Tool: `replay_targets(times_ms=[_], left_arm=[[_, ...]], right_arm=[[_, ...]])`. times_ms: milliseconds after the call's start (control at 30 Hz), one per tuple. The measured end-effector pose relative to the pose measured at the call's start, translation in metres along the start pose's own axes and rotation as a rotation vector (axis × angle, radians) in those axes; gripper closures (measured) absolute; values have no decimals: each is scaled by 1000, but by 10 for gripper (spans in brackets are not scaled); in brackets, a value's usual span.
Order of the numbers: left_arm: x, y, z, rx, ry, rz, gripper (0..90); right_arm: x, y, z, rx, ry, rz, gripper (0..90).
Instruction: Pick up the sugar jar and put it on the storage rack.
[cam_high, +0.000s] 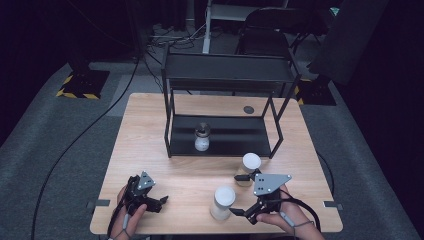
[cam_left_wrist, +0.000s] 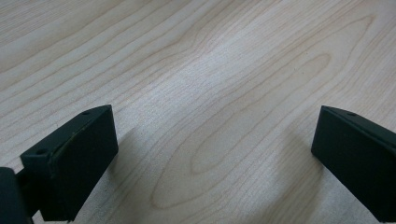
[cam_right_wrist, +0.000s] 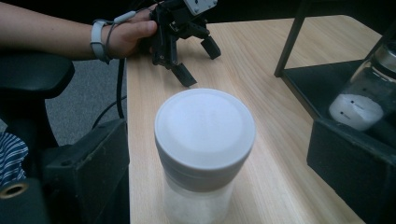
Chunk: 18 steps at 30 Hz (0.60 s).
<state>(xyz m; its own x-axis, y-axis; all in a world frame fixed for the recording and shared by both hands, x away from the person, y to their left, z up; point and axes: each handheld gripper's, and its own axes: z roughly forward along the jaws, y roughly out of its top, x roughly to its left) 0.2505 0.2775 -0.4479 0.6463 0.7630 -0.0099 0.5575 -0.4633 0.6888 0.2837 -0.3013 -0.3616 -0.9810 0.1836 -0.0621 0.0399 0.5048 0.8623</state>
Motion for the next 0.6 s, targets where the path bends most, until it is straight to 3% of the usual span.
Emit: replay_targets(times_ms=[600], left_arm=[[0, 0, 0, 0, 0, 0, 5]], right_arm=[[0, -5, 27, 19, 37, 9, 167]])
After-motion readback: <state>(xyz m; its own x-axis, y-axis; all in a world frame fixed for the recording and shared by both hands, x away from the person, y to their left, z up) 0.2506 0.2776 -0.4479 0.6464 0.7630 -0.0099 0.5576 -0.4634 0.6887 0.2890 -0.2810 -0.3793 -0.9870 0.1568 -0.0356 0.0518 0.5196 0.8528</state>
